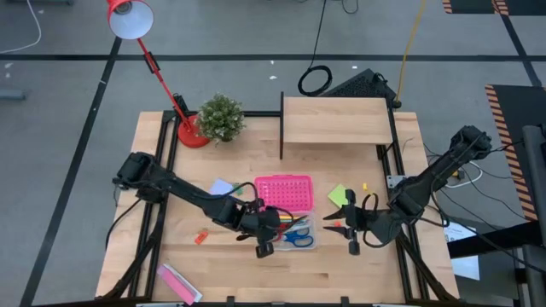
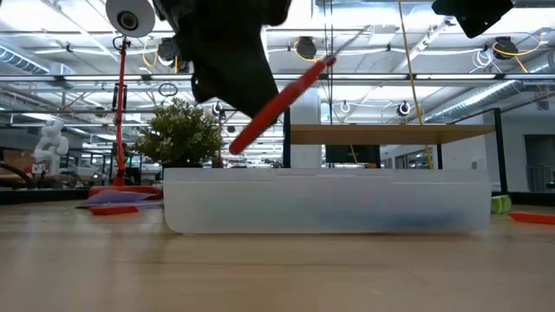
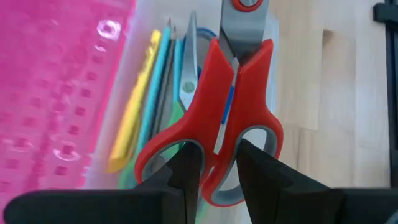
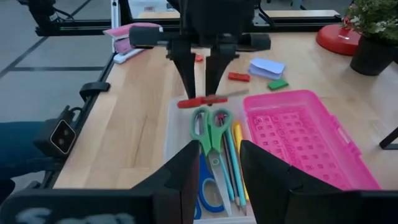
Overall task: Pack school essentials
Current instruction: Put the red scissors into the pink supply box
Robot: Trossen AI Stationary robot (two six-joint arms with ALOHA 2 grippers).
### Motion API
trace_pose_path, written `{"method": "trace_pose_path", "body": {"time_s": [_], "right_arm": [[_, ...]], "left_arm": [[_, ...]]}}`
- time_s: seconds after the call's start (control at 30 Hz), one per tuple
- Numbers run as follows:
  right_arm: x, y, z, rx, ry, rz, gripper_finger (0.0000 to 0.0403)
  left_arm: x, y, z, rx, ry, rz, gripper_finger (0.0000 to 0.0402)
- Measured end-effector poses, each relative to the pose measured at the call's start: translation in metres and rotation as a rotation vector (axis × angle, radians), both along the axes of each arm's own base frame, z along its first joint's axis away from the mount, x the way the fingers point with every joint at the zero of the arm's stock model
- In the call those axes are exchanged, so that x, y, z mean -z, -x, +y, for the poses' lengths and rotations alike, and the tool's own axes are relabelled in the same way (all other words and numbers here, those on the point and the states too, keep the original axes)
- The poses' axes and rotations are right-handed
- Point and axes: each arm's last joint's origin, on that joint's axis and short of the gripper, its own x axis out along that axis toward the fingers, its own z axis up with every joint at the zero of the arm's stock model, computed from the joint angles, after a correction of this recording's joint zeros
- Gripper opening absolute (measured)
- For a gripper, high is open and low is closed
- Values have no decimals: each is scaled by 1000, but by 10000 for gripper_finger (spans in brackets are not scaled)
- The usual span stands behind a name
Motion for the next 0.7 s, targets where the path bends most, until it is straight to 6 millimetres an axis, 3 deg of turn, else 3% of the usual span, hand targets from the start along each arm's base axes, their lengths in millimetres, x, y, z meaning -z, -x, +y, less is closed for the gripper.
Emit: {"method": "trace_pose_path", "body": {"time_s": [0.7], "right_arm": [[3,3,0,8,-17,33,112]], "left_arm": [[17,-2,4,32,42,97,108]]}}
